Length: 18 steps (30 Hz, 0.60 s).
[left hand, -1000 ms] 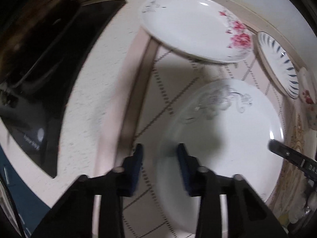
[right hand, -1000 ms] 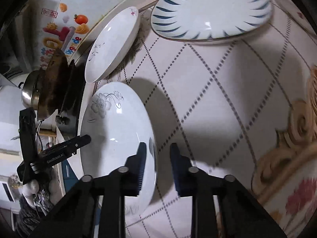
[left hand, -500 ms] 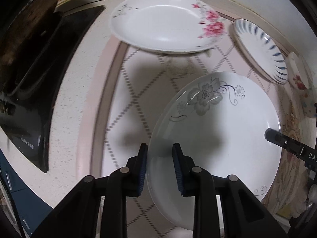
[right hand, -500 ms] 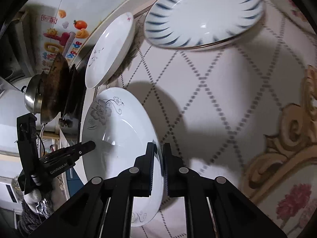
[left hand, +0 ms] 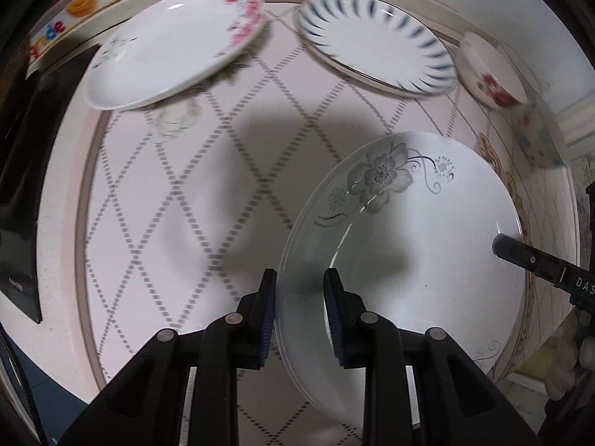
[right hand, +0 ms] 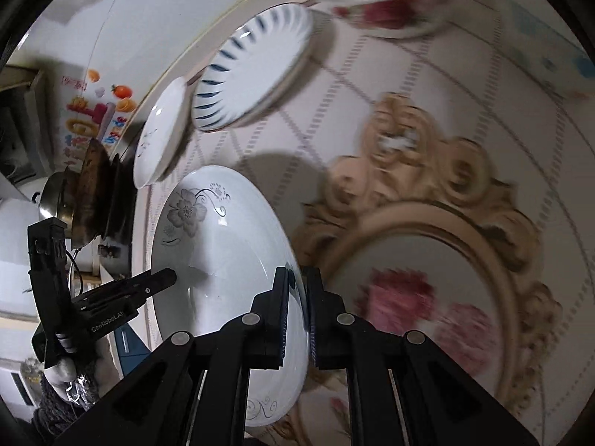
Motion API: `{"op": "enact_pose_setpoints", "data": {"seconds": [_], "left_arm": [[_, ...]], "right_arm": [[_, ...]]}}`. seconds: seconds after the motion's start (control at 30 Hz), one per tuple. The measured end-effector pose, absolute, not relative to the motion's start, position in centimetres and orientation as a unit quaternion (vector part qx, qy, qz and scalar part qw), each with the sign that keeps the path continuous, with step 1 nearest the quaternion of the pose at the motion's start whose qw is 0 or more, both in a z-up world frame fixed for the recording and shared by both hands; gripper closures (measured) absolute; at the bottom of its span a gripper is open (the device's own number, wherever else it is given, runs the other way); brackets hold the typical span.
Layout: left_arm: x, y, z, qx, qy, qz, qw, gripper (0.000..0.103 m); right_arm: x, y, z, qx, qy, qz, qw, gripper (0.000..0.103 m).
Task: Organize plates and bowls
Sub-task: 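Lift the grey-flower plate with both tools toward the pink-flower plate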
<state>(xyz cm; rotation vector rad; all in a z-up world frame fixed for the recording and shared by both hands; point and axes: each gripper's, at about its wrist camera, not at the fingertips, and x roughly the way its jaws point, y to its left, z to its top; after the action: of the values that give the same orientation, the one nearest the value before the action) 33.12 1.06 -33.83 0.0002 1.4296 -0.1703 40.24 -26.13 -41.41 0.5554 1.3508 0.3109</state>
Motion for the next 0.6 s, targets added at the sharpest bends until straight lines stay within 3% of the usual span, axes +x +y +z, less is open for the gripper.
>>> {"op": "enact_pose_setpoints", "data": {"seconds": [0.6], "left_arm": [[32.1, -5.5, -34.5, 0.049, 0.657, -0.078, 0.748, 0.079]], "right_arm": [[36.4, -31.2, -42.7, 0.274, 0.636, 0.107, 0.714, 0.09]]}}
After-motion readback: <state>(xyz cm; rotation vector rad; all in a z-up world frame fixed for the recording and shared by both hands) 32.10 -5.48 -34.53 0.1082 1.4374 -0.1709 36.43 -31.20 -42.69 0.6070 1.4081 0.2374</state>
